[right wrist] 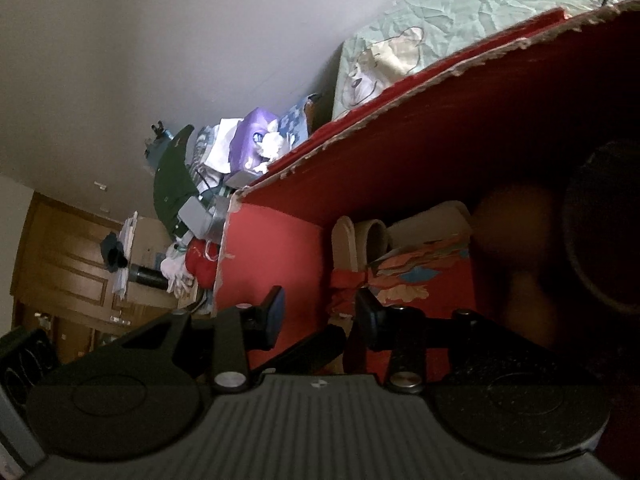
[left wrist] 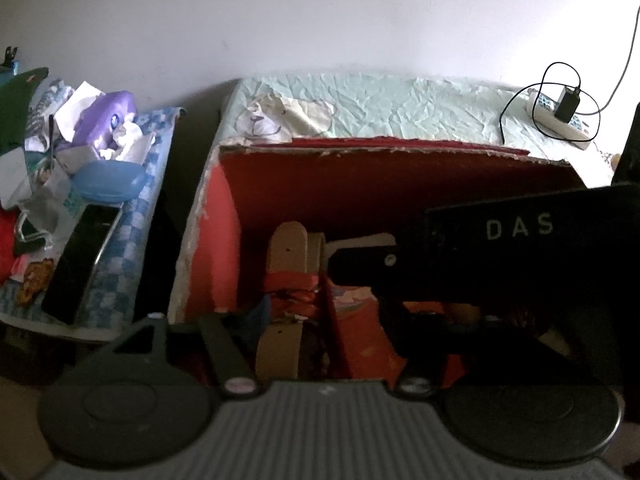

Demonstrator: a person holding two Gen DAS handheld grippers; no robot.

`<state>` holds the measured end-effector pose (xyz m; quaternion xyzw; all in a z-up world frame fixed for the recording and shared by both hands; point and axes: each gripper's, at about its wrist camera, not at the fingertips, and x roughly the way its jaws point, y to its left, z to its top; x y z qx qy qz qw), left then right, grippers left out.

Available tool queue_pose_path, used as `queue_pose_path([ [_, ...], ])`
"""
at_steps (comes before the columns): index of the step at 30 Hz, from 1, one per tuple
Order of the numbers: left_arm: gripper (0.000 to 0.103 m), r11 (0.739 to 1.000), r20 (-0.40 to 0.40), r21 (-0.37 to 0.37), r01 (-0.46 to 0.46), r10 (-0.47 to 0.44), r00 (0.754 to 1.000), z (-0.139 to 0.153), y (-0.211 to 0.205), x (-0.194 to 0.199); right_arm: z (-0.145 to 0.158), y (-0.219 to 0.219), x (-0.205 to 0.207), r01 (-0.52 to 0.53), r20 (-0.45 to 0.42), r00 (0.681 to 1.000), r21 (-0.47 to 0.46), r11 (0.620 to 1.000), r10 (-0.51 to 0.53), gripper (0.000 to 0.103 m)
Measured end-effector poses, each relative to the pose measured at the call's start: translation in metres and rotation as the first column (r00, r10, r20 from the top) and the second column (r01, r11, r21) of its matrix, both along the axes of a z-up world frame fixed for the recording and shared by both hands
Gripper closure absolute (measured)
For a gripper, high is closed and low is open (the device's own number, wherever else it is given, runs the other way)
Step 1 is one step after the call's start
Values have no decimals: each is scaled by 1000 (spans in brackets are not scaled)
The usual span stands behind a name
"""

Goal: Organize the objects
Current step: 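Withdraw the open right tool from the box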

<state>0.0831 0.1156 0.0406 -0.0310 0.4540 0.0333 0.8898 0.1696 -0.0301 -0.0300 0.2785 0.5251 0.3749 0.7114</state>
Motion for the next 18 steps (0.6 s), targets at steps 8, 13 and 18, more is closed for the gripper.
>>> queue_pose_path([
  [8,35,1000,-16,22,-5,5,1000,-1,-9,13,-1,-3,1,33,-7,999,-5,999,-33,59],
  [13,29,998,-12,55,8,-7,1000,-3,-18,20,0,-7,0,68,-3,998,-20,997,-69,58],
  [18,27,997,-14,74,11,-10,1000,-5,-20,24,8,-10,-5,81,65,995,-72,994,-76,58],
])
